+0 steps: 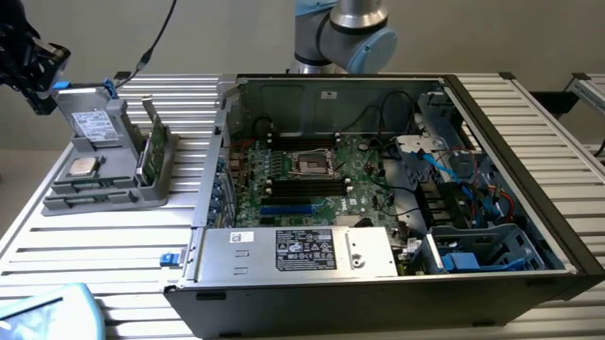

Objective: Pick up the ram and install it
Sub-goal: 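Reach for the ram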

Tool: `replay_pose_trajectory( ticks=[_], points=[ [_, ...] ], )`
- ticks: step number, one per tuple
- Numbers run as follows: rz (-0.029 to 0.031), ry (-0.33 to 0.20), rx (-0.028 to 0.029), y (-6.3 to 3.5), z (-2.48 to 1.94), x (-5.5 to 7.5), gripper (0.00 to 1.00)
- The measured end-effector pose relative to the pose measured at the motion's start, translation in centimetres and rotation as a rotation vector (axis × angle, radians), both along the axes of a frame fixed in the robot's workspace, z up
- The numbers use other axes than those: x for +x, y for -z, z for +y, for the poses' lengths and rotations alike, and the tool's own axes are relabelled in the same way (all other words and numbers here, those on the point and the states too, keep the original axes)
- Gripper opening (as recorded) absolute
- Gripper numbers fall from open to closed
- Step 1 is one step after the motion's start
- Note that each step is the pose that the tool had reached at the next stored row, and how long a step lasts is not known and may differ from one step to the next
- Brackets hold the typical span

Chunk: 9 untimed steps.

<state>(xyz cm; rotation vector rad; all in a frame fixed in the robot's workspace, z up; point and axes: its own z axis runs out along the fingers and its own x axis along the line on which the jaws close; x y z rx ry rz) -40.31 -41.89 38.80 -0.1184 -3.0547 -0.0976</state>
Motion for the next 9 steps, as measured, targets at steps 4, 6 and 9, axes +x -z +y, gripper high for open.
replay_pose_trajectory(
  ticks=[4,6,9],
  points=[
    [0.0012,0.0,0.0,0.19,-0.37,0.0,0.11],
    [0.0021,0.0,0.0002,0.25,-0.38,0.0,0.11],
    [0.0029,0.0,0.0005,0.34,-0.38,0.0,0.11]
  ],
)
